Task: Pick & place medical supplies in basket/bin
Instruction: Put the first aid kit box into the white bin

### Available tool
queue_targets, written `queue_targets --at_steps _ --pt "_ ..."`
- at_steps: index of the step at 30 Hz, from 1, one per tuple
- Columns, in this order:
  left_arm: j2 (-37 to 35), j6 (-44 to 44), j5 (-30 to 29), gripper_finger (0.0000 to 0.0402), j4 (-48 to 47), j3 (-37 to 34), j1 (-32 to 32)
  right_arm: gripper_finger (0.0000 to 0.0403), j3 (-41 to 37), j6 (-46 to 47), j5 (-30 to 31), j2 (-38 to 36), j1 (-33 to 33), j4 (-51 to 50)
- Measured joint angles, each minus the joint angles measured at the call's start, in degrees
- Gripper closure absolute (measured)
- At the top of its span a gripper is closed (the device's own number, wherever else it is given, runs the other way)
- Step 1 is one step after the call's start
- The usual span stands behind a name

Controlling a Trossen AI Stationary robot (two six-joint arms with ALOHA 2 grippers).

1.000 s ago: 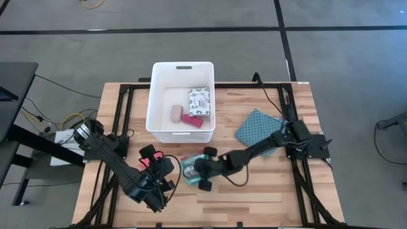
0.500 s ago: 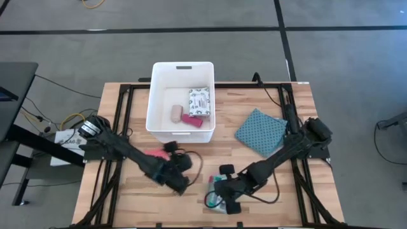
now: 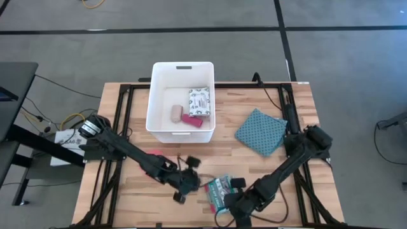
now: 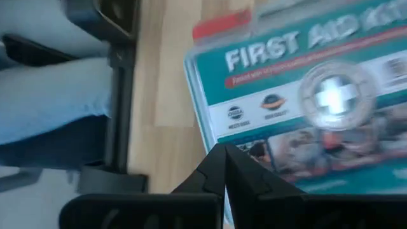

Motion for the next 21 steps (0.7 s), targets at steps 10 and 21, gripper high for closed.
queue_targets --at_steps 10,21 --pt "0.2 17.95 4.7 0.0335 8.36 0.0 -3.46 0.0403 0.31 0.5 -3.04 1.43 -4.72 -0.14" --pt "0.22 22.14 9.72 0.0284 8.64 0.0 -1.25 0.0403 0.0 -0.04 -3.36 0.13 -4.9 -0.95"
